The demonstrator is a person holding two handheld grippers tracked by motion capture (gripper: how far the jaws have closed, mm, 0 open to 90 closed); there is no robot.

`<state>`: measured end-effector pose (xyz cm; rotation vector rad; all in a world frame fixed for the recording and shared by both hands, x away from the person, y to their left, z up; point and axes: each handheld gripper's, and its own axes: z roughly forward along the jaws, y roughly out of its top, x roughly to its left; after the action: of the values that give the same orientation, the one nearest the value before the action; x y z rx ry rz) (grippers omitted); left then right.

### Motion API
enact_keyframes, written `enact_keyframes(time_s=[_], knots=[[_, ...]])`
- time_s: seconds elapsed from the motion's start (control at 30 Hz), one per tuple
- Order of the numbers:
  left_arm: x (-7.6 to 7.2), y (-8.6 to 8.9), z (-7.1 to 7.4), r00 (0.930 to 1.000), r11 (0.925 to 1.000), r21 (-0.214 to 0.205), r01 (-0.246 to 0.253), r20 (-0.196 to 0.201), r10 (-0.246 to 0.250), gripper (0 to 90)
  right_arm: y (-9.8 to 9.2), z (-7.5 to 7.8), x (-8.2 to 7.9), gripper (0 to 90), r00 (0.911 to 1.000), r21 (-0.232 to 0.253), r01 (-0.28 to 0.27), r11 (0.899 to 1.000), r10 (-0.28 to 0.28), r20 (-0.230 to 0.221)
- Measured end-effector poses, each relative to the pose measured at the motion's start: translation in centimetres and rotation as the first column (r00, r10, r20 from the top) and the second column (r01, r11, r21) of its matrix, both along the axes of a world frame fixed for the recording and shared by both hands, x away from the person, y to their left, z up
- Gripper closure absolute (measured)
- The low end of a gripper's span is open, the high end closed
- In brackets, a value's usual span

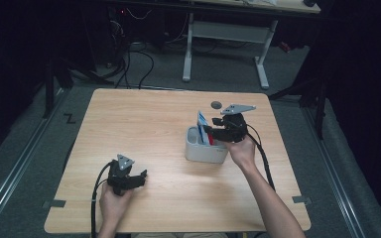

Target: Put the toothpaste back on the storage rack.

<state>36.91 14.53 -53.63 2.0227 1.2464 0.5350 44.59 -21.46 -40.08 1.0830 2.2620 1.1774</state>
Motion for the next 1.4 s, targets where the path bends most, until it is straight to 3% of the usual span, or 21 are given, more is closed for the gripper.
enact_keyframes(time_s=[0.2, 0.73, 0.97, 1.13, 1.4], knots=[[0.0, 0.0, 0.0, 1.0000, 1.0000, 0.000, -0.001, 0.000, 0.001, 23.4, -0.8, 0.5, -0.2, 49.9, 0.9998, 0.023, 0.016, 1.000, -0.016, 0.007], [0.0, 0.0, 0.0, 1.0000, 1.0000, 0.000, 0.000, 0.000, 0.000, 23.4, -2.7, 1.2, -1.4, 50.0, 0.9984, 0.017, 0.046, 0.999, -0.046, 0.033], [0.0, 0.0, 0.0, 1.0000, 1.0000, -0.001, -0.001, 0.000, 0.001, 23.4, -3.8, 1.6, -1.8, 50.6, 0.9969, 0.045, 0.064, 0.997, -0.066, 0.042], [0.0, 0.0, 0.0, 1.0000, 1.0000, 0.000, -0.001, 0.000, 0.001, 23.5, -5.0, 1.2, -2.4, 52.0, 0.9943, 0.093, 0.088, 0.992, -0.093, 0.053], [0.0, 0.0, 0.0, 1.0000, 1.0000, 0.000, -0.001, 0.000, 0.001, 23.5, -6.1, 1.1, -3.0, 52.2, 0.9930, 0.098, 0.100, 0.990, -0.106, 0.052]])
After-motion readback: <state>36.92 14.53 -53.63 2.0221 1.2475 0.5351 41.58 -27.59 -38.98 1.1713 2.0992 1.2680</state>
